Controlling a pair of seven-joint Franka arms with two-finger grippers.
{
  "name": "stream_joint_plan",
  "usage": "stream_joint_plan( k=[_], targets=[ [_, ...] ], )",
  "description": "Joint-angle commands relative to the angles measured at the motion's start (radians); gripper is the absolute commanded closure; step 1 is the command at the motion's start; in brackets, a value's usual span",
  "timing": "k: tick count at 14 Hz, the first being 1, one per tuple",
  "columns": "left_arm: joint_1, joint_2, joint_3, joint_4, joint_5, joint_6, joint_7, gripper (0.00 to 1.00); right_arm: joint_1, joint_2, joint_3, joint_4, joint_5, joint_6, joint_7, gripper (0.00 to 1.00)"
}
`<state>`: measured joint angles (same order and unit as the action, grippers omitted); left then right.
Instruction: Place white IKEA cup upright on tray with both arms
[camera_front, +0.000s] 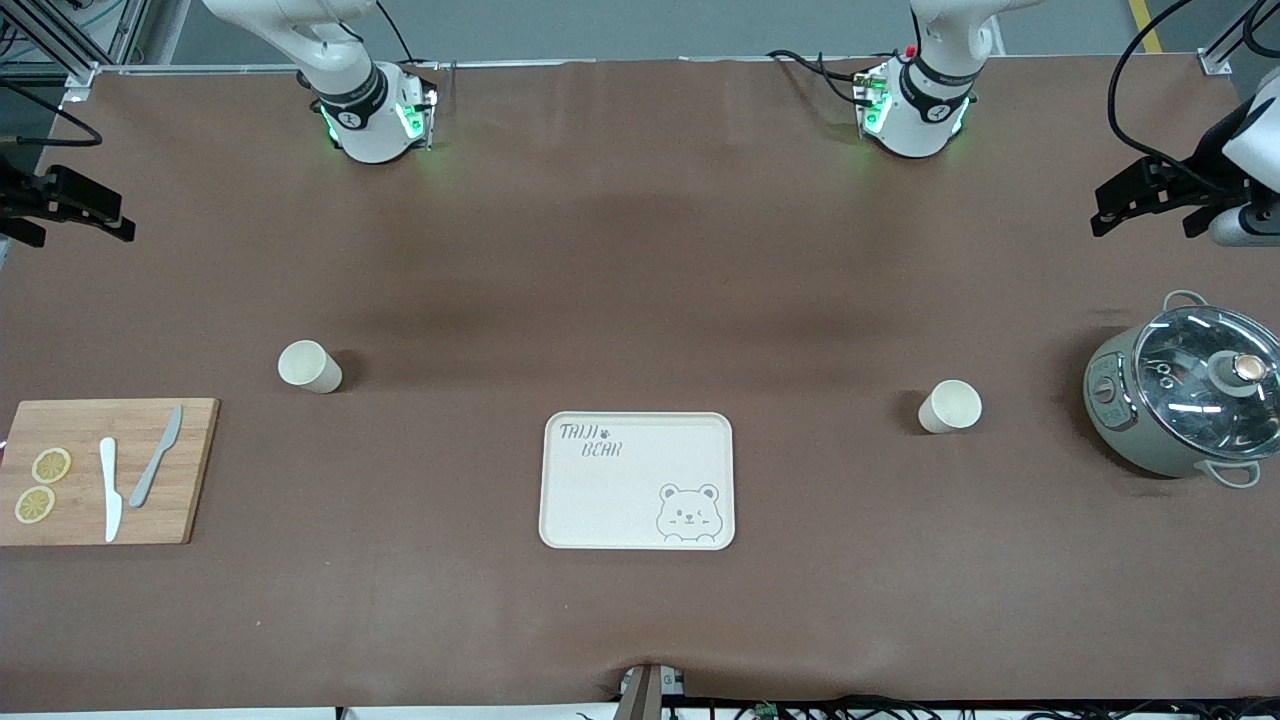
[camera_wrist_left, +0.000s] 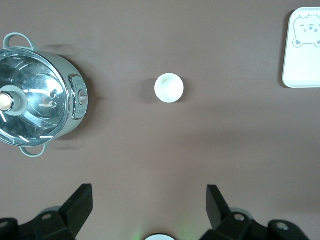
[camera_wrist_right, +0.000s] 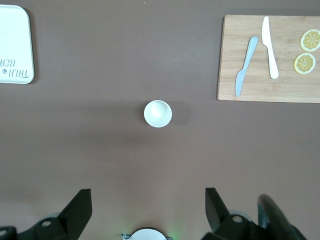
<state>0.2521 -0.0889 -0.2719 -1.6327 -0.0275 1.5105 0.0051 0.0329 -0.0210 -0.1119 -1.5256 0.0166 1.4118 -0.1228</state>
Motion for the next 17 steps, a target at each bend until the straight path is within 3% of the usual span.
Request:
stream_joint_plan(
  k=[1,4,7,11,17],
  targets=[
    [0.007,0.012,-0.006,0.019,0.021,-0.018,0.021,0.00,-0.013,-0.011,0.006,-0.005,0.011,-0.007,0.012,0.00],
    [0.007,0.017,-0.006,0.024,0.032,-0.016,0.019,0.00,-0.013,-0.011,0.006,-0.004,0.011,-0.007,0.012,0.00],
    [0.009,0.075,-0.004,0.099,0.044,-0.016,0.009,0.00,-0.013,-0.011,0.006,-0.002,0.011,-0.007,0.012,0.00],
    [0.027,0.103,-0.004,0.054,0.041,-0.009,-0.025,0.00,-0.042,0.003,0.005,0.005,0.017,0.004,0.008,0.00],
    [0.045,0.095,-0.013,-0.244,0.041,0.330,-0.065,0.00,-0.050,0.041,0.006,0.041,0.022,-0.004,0.012,0.00]
  ],
)
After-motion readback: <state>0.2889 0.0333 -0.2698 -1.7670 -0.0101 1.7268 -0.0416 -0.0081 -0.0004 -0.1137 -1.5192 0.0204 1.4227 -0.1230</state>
